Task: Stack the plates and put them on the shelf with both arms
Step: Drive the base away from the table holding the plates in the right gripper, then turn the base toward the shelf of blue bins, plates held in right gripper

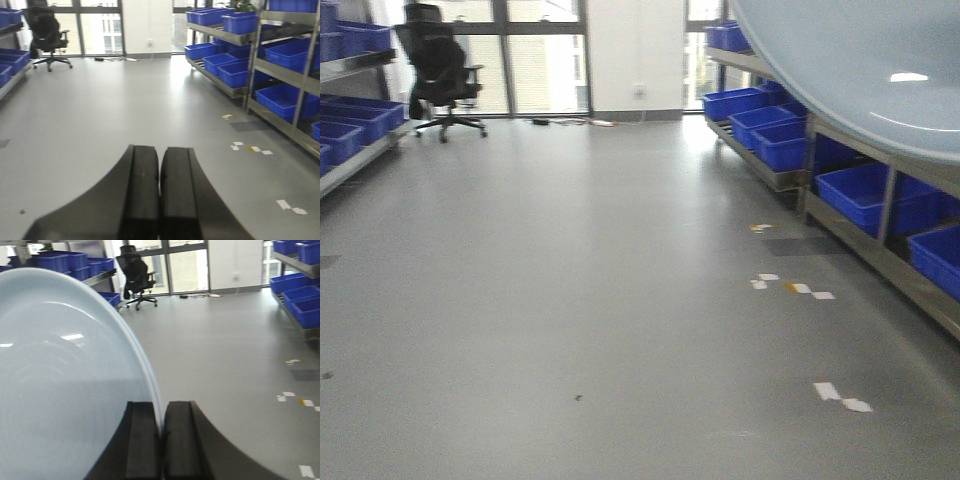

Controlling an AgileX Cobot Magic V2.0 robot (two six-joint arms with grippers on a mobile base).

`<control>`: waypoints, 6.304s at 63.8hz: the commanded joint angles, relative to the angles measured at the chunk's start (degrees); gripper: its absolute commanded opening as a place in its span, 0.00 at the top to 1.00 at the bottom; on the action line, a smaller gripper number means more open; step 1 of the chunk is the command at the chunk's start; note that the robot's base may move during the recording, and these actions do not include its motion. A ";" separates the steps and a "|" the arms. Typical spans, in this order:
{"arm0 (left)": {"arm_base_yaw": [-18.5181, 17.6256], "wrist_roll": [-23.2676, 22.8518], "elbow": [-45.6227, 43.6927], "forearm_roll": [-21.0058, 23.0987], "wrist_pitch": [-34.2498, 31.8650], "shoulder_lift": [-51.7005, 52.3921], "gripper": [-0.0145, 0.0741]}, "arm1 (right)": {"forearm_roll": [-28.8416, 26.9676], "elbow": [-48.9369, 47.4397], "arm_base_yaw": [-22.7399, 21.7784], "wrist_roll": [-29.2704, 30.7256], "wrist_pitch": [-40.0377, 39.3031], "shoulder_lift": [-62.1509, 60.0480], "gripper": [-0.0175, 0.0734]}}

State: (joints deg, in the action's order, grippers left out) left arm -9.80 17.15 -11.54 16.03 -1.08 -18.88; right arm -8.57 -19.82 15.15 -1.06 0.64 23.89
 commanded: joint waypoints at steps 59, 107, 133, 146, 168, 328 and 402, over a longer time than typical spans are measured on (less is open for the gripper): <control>-0.08 -0.12 -1.64 0.09 -4.48 -0.33 0.75 | 0.17 -1.73 -0.36 0.00 -5.97 0.11 0.75; -0.08 -0.12 -1.64 0.09 -4.48 -0.33 0.75 | 0.17 -1.73 -0.36 0.00 -6.02 0.04 0.75; -0.08 -0.12 -1.64 0.09 -4.48 -0.33 0.75 | 0.17 -1.73 -0.36 0.00 -6.02 0.04 0.75; -0.08 -0.12 -1.64 0.09 -4.48 -0.33 0.75 | 0.17 -1.73 -0.36 0.00 -6.02 0.04 0.75; -0.08 -0.12 -1.64 0.09 -4.48 -0.33 0.75 | 0.17 -1.73 -0.36 0.00 -6.02 0.04 0.75; -0.08 -0.12 -1.64 0.09 -4.48 -0.33 0.75 | 0.17 -1.73 -0.36 0.00 -6.02 0.04 0.75; -0.08 -0.12 -1.64 0.09 -4.48 -0.33 0.75 | 0.17 -1.73 -0.36 0.00 -6.02 0.04 0.75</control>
State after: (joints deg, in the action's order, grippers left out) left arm -9.80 17.15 -11.54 16.03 -1.04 -18.79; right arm -8.52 -19.82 15.15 -1.06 0.64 23.86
